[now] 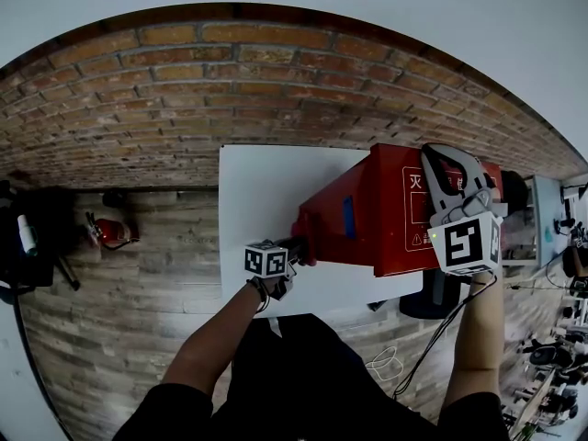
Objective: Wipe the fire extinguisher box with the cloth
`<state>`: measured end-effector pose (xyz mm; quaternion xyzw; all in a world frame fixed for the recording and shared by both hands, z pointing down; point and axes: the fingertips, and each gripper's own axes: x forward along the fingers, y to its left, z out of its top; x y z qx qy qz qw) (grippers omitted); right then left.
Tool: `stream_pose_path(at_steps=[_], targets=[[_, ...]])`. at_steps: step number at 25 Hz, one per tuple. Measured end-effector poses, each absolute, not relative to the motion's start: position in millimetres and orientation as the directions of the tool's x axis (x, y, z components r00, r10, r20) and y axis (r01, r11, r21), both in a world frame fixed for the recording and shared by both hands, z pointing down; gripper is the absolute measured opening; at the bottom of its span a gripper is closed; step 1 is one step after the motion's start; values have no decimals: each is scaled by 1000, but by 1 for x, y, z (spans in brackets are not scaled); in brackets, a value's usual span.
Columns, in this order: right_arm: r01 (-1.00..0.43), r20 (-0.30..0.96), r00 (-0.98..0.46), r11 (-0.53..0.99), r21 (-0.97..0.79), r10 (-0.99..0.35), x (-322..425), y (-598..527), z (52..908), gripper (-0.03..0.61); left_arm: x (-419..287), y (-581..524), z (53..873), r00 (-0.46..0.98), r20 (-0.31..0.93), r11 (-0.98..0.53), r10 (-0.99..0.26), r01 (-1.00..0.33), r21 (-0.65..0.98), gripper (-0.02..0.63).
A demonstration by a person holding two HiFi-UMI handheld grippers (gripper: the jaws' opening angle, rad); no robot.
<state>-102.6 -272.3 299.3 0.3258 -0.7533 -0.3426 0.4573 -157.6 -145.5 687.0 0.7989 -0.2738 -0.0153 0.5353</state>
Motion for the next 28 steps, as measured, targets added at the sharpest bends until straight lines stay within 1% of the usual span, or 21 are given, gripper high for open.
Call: stream_pose_path(at_steps=[28], targets=[[-184,459,-371,549,815,-807,-103,-273,297,18,-156,-143,615,865,211,-306,-456,-375,875,54]])
